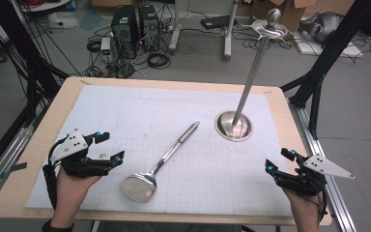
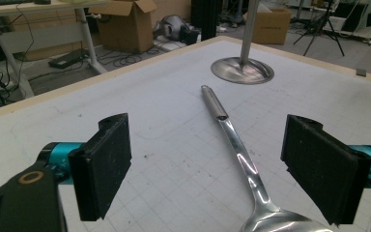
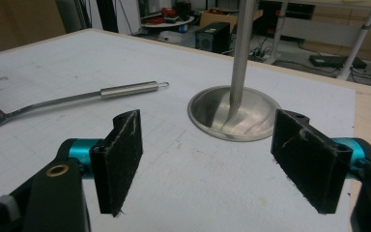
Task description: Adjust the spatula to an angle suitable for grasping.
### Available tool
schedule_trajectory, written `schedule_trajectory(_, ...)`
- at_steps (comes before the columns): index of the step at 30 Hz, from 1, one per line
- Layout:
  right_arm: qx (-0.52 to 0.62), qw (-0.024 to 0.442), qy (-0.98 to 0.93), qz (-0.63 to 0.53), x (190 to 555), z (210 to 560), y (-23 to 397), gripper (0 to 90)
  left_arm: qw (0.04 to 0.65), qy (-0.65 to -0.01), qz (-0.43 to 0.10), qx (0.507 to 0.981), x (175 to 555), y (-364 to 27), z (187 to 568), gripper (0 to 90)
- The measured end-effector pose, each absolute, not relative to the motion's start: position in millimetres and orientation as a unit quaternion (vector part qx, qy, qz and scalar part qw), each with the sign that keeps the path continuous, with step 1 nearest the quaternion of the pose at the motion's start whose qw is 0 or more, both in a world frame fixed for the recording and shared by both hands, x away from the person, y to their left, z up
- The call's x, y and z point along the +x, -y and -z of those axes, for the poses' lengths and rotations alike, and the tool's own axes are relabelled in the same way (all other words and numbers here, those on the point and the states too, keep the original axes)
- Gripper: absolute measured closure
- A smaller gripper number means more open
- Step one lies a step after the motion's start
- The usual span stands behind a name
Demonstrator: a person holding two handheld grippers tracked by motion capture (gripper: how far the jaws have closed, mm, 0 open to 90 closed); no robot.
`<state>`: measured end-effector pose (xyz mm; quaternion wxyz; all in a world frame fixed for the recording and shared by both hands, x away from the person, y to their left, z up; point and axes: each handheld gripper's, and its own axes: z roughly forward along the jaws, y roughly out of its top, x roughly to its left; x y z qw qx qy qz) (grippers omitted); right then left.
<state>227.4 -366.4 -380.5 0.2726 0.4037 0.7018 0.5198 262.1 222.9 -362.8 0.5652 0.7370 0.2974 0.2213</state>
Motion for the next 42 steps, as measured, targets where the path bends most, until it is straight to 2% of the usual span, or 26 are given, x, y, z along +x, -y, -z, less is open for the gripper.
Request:
schedule_trajectory(14,0.405,0.266,-0.699,-0.526,230.5,381.2,366.3,15.8,0.562,-0.302,-0.209,0.741,264.6,-222.6,360.8,16.7)
schedule_trajectory(29,0.394,0.263,-0.704,-0.53,232.5,380.8,361.4,15.3,0.54,-0.279,-0.207,0.766,274.6,-193.3,344.2,15.5)
schedule_trajectory(42,0.397,0.261,-0.697,-0.537,234.0,382.4,365.2,15.3,0.517,-0.287,-0.198,0.782,288.6,-168.8,353.6,15.6)
